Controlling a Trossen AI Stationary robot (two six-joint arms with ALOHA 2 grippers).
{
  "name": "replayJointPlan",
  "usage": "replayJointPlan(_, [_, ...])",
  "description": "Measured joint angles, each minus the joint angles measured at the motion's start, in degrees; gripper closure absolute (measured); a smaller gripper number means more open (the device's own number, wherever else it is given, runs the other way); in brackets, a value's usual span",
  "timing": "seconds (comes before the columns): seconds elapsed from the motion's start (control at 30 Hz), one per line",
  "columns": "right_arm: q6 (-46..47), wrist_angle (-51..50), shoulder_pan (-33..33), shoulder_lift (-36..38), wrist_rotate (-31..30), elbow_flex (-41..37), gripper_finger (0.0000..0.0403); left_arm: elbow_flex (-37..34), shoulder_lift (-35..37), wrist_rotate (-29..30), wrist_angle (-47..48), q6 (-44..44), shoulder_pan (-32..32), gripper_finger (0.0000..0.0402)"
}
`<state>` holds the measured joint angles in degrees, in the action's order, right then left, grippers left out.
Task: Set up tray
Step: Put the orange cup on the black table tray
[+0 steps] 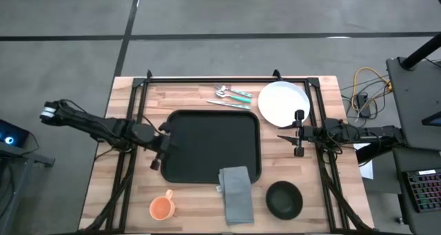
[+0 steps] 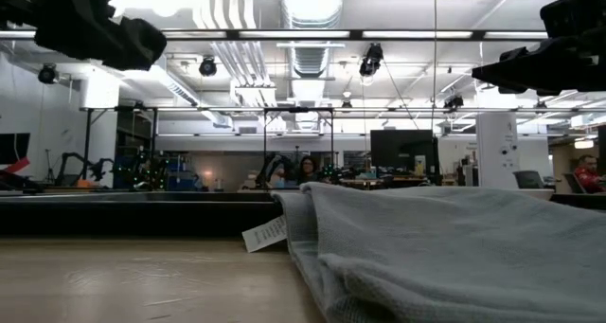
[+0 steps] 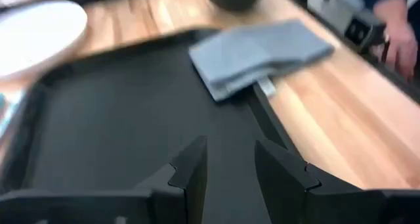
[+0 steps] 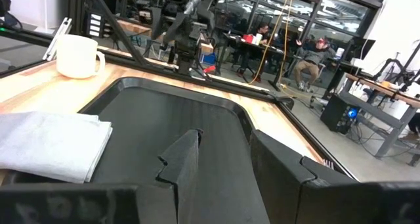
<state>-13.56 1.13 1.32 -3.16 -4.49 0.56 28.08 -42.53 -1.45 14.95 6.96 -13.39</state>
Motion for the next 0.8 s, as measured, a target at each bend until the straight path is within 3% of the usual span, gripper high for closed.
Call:
replayJointPlan(0.37, [-0.11,0.02,-0.02,0.00,-0.02,0.02,0.0275,21.47,-17.50,0.02,26.88,-7.78,-5.16,0.0293])
replayJointPlan(0.8, [-0.09,0.02,-0.01,0.00,-0.02,0.00,0.0275,32.64,-32.49,0.71,34.47,-15.34,-18.04,0.0293])
